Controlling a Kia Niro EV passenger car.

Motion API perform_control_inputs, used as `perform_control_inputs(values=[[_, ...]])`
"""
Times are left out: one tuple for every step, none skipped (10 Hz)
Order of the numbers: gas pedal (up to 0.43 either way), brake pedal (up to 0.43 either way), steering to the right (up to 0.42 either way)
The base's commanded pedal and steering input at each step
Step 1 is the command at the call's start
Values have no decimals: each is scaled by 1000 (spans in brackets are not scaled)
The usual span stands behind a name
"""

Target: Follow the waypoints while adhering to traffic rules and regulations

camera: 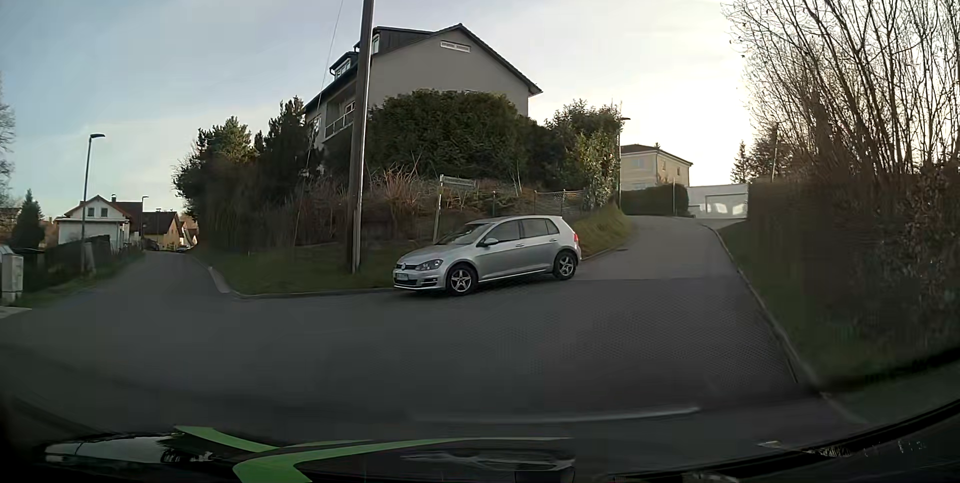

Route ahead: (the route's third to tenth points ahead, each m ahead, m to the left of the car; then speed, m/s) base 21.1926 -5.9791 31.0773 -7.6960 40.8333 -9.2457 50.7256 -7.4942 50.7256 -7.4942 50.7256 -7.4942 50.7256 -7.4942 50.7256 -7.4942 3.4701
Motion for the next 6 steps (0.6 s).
perform_control_inputs(values=[[79, 0, 168], [87, 0, 186], [98, 0, 204], [98, 0, 215], [98, 0, 226], [98, 0, 233]])
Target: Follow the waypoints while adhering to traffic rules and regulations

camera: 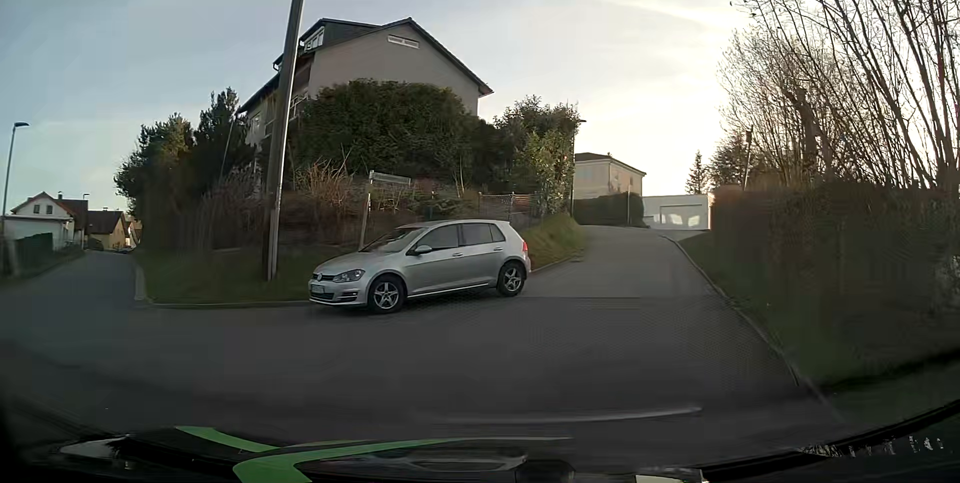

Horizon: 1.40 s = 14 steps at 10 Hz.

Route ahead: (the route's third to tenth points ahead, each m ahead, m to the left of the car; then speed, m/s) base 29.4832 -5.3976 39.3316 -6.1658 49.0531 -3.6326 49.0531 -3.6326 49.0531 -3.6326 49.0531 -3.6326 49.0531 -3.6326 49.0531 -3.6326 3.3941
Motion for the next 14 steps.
perform_control_inputs(values=[[110, 0, 241], [110, 0, 243], [110, 0, 243], [150, 0, 240], [157, 0, 228], [157, 0, 214], [157, 0, 200], [157, 0, 186], [157, 0, 170], [150, 0, 160], [150, 0, 149], [150, 0, 138], [150, 0, 129], [150, 0, 124]])
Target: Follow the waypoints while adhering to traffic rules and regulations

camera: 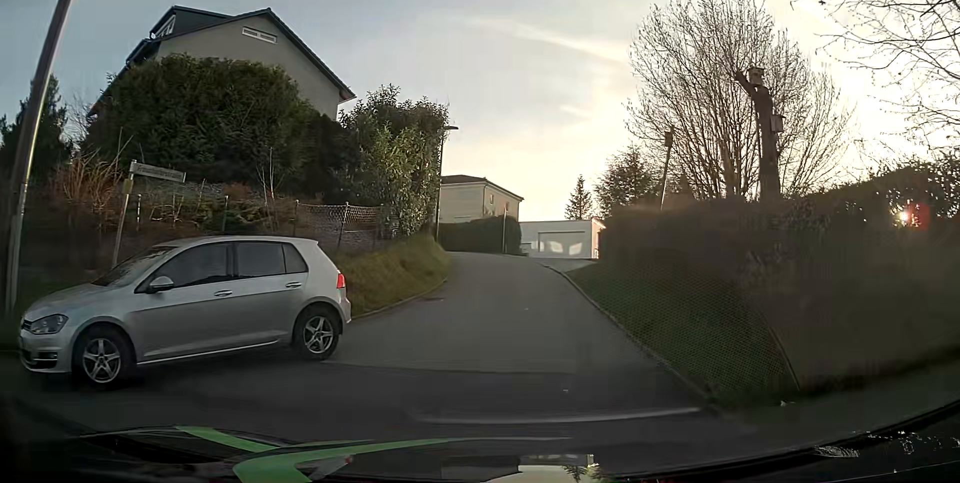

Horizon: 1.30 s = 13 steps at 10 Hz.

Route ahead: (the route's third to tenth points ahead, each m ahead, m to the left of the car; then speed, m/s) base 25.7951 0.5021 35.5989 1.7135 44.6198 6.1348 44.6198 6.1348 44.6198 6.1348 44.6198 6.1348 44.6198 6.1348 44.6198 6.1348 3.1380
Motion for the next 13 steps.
perform_control_inputs(values=[[150, 0, 119], [150, 0, 112], [150, 0, 105], [150, 0, 97], [150, 0, 85], [169, 0, 66], [177, 0, 47], [189, 0, 28], [197, 0, 12], [197, 0, 5], [197, 0, 2], [209, 0, -1], [228, 0, -2]])
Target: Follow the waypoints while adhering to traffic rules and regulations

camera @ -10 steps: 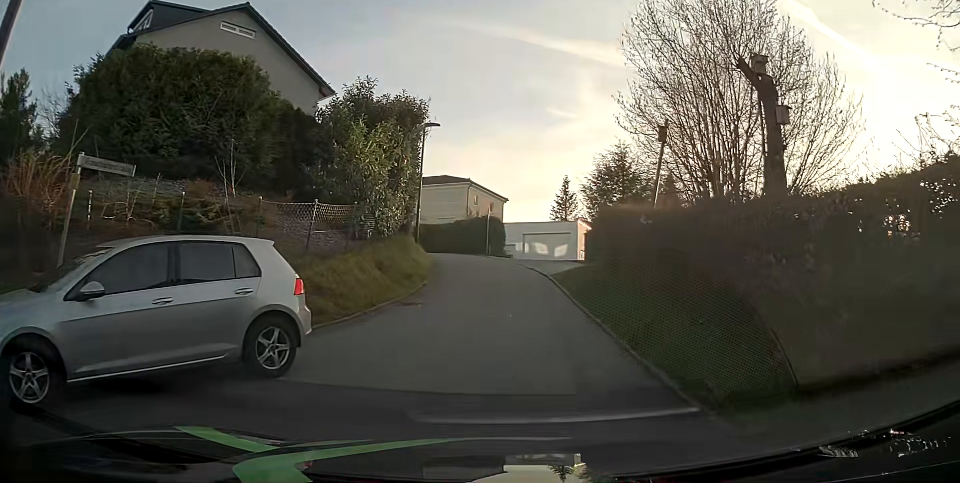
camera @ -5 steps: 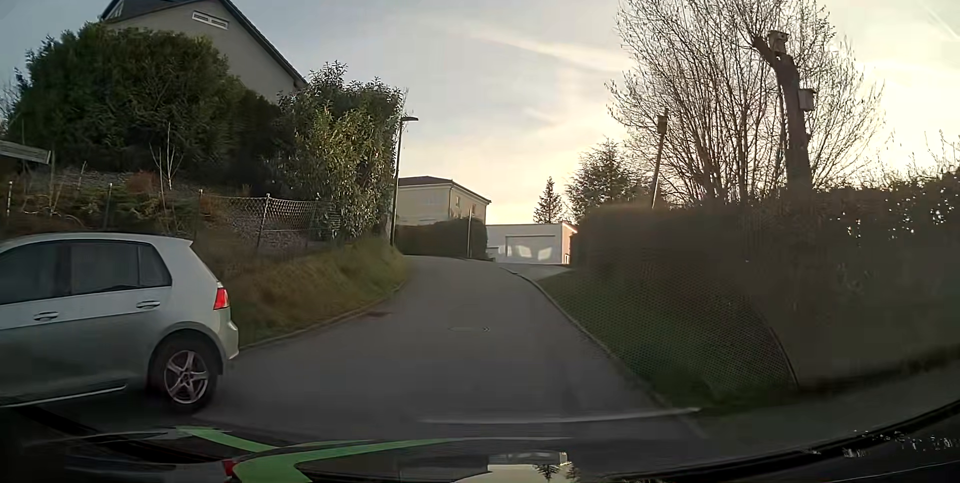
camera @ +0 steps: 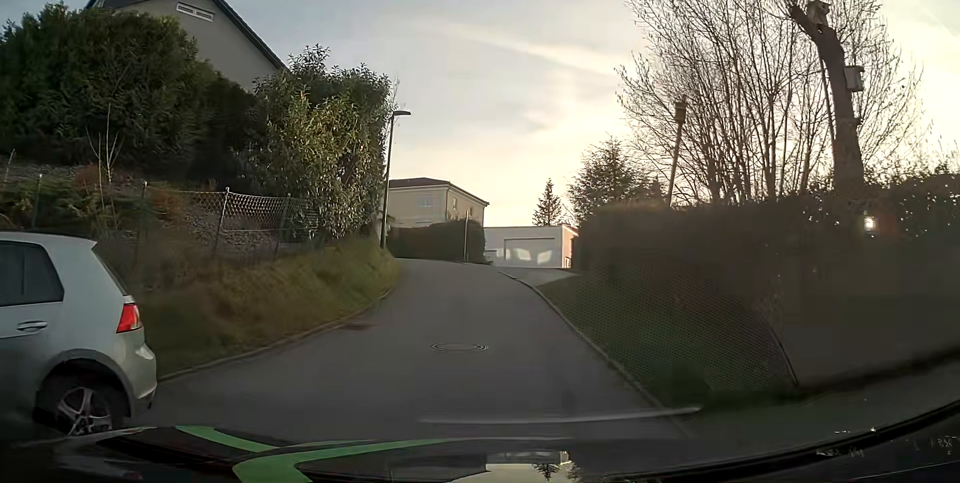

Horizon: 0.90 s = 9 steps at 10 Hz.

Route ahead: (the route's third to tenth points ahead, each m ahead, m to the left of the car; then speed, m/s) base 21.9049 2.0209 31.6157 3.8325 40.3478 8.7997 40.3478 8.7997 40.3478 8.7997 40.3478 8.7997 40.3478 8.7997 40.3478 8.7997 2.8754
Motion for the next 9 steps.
perform_control_inputs(values=[[228, 0, -4], [228, 0, -5], [228, 0, -5], [228, 0, -5], [228, 0, -6], [220, 0, -6], [220, 0, -8], [220, 0, -8], [220, 0, -8]])
